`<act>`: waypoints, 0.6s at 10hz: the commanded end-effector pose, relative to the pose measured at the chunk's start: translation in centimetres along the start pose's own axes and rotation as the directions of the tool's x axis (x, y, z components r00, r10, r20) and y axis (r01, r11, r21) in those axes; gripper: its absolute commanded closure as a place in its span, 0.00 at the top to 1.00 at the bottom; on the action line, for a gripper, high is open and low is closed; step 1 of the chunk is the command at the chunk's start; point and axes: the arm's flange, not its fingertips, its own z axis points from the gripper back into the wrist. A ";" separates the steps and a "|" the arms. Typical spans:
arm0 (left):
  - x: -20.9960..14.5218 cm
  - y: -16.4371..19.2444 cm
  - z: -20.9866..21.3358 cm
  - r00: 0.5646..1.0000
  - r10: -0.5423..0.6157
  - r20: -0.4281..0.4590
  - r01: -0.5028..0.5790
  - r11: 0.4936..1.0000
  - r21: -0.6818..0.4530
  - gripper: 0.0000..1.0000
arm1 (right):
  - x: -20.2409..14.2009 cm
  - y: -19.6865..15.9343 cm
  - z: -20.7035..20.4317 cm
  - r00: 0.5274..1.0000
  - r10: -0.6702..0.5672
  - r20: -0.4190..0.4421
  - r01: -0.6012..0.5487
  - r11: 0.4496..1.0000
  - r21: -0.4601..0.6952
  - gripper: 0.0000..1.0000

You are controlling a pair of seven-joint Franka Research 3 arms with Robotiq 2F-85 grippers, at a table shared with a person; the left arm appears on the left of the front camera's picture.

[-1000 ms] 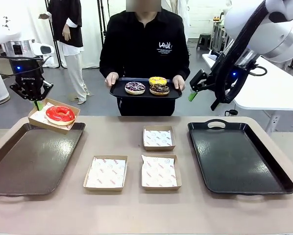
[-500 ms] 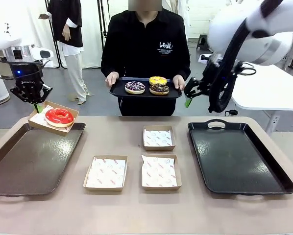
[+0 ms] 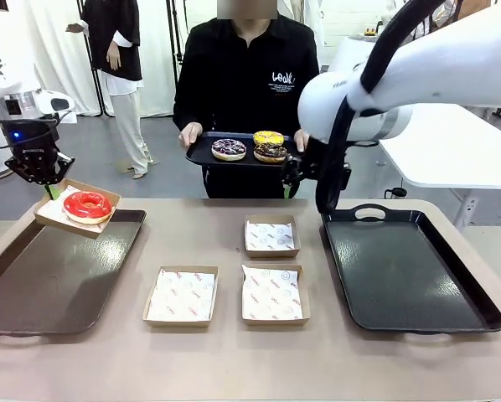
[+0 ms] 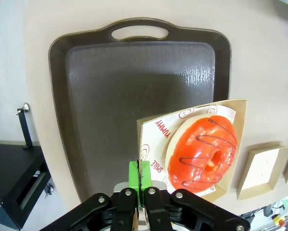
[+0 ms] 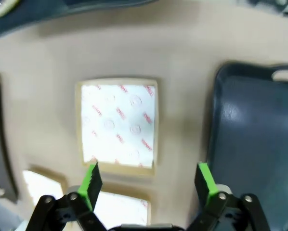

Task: Individually package the donuts and arrange them on the tray.
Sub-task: Place the picked Paper togo box on the Handle tray while simultaneously picking up another Paper togo box from the table with the other hand.

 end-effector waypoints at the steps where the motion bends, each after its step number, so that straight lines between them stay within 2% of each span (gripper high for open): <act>1: -0.1 -0.2 0.8 1.000 0.002 0.009 -0.002 1.000 0.000 0.01 | 0.6 1.0 -2.5 0.996 0.027 0.083 -0.024 0.999 -0.036 1.00; 4: -0.1 -0.2 0.8 1.000 0.002 0.009 -0.002 1.000 0.000 0.01 | 0.7 1.6 -5.3 0.997 0.040 0.064 -0.034 0.995 -0.098 1.00; 6: -0.1 -0.2 0.8 1.000 0.002 0.009 -0.002 1.000 0.000 0.01 | 0.5 1.7 -5.4 0.998 -0.008 0.060 0.014 0.996 -0.089 1.00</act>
